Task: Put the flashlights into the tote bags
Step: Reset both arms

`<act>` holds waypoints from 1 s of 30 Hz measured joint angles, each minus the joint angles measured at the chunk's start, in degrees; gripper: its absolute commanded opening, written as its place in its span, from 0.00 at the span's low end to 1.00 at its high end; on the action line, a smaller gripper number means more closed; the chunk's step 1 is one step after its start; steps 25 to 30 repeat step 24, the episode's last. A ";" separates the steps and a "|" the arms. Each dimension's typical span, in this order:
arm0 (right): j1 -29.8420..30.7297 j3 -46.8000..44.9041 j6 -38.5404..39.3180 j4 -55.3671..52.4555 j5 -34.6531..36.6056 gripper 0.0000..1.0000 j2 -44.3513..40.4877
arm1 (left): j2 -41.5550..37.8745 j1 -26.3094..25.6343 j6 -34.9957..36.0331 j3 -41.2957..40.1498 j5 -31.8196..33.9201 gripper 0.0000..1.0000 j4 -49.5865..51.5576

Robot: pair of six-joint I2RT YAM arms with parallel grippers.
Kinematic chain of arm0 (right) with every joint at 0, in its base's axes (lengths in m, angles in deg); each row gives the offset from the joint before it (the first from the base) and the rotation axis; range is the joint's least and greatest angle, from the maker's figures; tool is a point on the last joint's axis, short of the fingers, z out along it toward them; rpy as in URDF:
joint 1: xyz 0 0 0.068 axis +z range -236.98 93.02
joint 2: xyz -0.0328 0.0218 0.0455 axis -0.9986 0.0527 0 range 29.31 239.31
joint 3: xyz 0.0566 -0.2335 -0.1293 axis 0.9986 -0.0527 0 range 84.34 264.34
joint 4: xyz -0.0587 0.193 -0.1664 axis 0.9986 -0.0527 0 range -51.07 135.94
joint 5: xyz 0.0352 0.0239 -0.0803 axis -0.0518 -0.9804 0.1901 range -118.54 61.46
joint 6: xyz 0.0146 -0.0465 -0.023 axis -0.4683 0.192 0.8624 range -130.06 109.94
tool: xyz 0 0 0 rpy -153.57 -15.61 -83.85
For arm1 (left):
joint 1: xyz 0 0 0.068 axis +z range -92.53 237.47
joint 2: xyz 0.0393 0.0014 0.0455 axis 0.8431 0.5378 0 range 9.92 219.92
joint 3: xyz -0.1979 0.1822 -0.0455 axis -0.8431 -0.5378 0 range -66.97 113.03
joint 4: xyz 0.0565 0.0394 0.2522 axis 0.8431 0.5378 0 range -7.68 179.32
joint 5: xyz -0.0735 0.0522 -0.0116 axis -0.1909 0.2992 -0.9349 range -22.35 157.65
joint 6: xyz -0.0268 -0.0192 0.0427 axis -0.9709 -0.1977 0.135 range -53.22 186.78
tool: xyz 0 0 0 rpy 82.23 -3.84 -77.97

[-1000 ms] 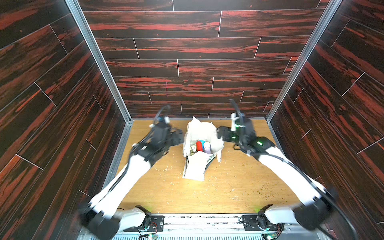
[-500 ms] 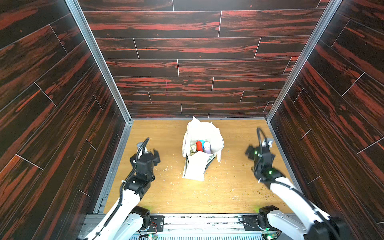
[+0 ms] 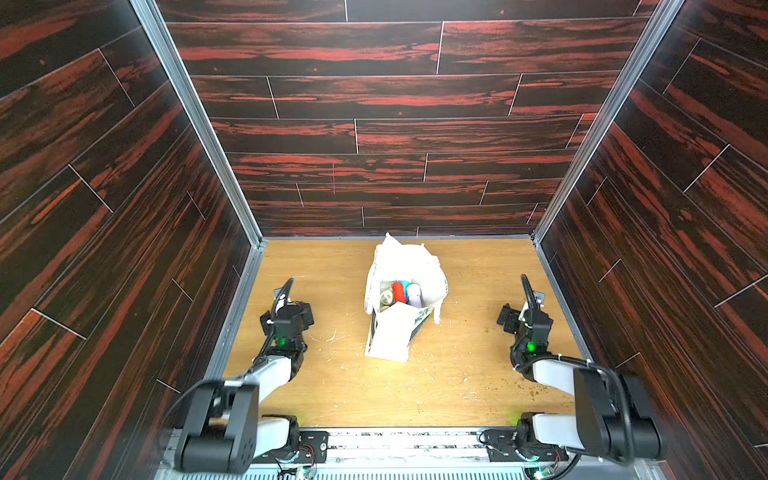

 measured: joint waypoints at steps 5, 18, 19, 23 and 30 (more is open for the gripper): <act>-2.47 -0.81 0.22 13.18 -7.50 0.99 7.48 | 11.50 2.86 -0.28 -0.68 -7.91 0.99 -12.63; -2.47 0.98 1.38 14.91 -14.23 0.99 9.16 | 12.61 2.51 -0.66 2.95 -8.68 0.99 -9.09; -2.47 0.98 1.40 14.91 -14.34 0.99 9.16 | 12.61 2.49 -0.66 3.04 -8.70 0.99 -8.83; -2.47 0.98 1.40 14.91 -14.51 0.99 9.16 | 12.61 2.49 -0.66 4.07 -8.72 0.99 -7.23; -2.47 0.98 1.40 14.91 -14.53 0.99 9.16 | 12.61 2.49 -0.66 4.24 -8.72 0.99 -7.17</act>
